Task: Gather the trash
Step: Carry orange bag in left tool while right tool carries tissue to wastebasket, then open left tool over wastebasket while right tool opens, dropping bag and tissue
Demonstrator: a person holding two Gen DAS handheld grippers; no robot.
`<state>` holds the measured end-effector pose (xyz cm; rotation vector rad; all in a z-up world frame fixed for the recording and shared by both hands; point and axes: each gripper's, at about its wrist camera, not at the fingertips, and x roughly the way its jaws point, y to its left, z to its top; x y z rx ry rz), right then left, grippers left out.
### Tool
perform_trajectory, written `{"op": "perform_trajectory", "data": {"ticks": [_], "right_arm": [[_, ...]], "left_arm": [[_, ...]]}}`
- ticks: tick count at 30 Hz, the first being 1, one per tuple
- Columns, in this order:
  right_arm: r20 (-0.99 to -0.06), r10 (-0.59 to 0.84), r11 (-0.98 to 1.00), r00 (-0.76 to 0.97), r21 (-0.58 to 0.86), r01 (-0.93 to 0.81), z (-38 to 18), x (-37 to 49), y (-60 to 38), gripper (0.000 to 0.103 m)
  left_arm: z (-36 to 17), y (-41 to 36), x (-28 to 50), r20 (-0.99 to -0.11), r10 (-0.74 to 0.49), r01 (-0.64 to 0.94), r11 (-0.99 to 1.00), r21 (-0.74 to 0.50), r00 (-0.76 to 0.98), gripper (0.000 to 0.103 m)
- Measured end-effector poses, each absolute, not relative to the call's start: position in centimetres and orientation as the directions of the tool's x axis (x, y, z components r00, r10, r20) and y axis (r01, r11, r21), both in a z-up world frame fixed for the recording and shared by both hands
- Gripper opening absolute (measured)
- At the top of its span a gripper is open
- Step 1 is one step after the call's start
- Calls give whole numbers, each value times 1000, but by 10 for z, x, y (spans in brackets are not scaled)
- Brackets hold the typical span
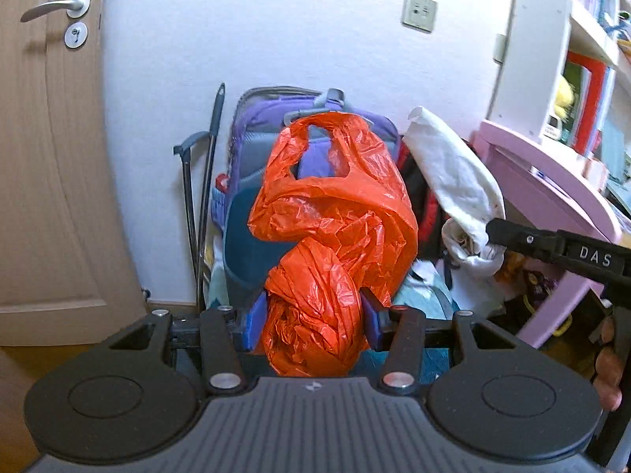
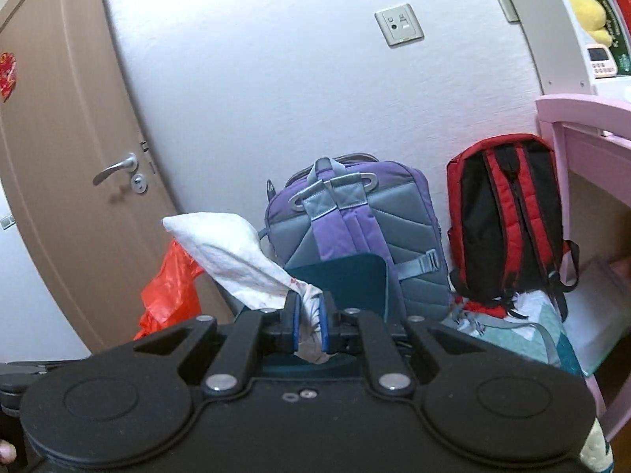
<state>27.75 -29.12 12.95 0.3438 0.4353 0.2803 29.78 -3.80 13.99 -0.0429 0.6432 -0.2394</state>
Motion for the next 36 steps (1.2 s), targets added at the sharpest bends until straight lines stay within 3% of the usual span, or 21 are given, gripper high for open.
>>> {"op": "perform_trajectory", "data": {"ticks": [9, 22, 29, 31, 34, 36], "right_arm": [[-411, 322, 917, 853, 358, -174, 112, 342, -270, 10], [-573, 299, 945, 763, 291, -152, 57, 406, -250, 11], [-613, 290, 950, 735, 280, -142, 46, 414, -251, 21], [-619, 292, 948, 728, 287, -137, 44, 415, -253, 22], [-627, 295, 948, 721, 286, -139, 44, 412, -253, 24], [-627, 292, 949, 722, 283, -138, 46, 409, -254, 24]], "left_arm": [[130, -47, 371, -616, -208, 168, 978, -123, 760, 49], [66, -58, 438, -728, -171, 136, 985, -108, 663, 49], [51, -65, 451, -759, -164, 157, 984, -82, 631, 51], [50, -67, 450, -757, -156, 155, 985, -73, 634, 54], [52, -68, 448, -755, -155, 152, 986, -74, 637, 69], [55, -69, 444, -748, -160, 155, 985, -78, 644, 70]]}}
